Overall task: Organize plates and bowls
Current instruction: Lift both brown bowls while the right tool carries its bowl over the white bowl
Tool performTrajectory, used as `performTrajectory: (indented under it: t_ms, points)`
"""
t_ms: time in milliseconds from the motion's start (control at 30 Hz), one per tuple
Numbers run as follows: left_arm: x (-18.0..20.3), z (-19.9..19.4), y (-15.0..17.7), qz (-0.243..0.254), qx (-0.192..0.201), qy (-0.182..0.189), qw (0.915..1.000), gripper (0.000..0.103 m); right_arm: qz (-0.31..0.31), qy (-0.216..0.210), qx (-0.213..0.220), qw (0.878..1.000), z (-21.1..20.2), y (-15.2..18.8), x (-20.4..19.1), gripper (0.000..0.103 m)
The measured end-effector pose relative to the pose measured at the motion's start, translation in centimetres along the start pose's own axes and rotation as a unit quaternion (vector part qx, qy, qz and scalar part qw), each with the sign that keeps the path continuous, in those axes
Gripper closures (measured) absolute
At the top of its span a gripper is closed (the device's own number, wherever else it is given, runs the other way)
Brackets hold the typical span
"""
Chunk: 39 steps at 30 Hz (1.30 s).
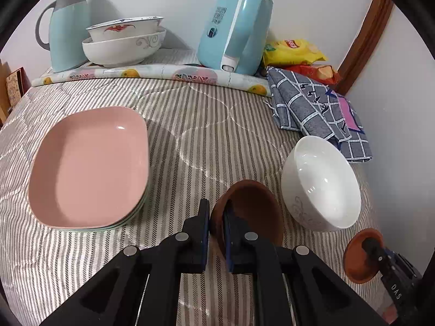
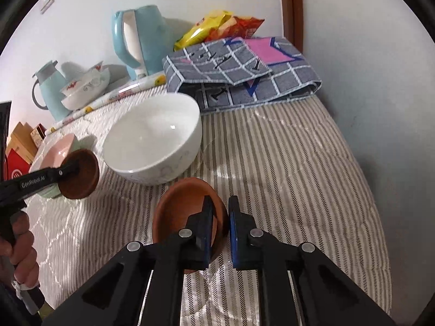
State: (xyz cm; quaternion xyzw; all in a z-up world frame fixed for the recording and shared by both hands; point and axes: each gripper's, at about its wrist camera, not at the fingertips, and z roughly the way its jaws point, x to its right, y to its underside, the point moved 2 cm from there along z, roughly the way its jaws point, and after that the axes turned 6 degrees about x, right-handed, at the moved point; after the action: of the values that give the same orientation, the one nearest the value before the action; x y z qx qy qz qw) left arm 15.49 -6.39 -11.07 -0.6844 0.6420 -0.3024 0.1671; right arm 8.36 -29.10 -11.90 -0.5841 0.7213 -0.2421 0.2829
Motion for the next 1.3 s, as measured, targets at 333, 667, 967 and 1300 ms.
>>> performTrajectory:
  t_ms: [333, 667, 967, 1300]
  points:
    - [-0.3, -2.4, -0.5, 0.002, 0.017, 0.014, 0.9998, 0.093, -0.001, 0.009, 0.023, 1.000, -2.4, -1.9, -0.9, 0.092]
    - [-0.1, -5.0, -2.0, 0.009, 0.043, 0.020, 0.9988, 0.093, 0.004, 0.009, 0.052, 0.999, -4.4, -4.5, -2.3, 0.092]
    - [-0.6, -6.4, -3.7, 0.014, 0.060, 0.020, 0.9979, 0.093, 0.009, 0.010, 0.059, 0.998, -4.2, -6.1, -3.8, 0.092]
    - [-1.4, -6.0, -4.2, 0.005, 0.058, 0.019, 0.9981, 0.093, 0.000, 0.012, 0.052, 0.999, -3.1, -6.7, -4.8, 0.092]
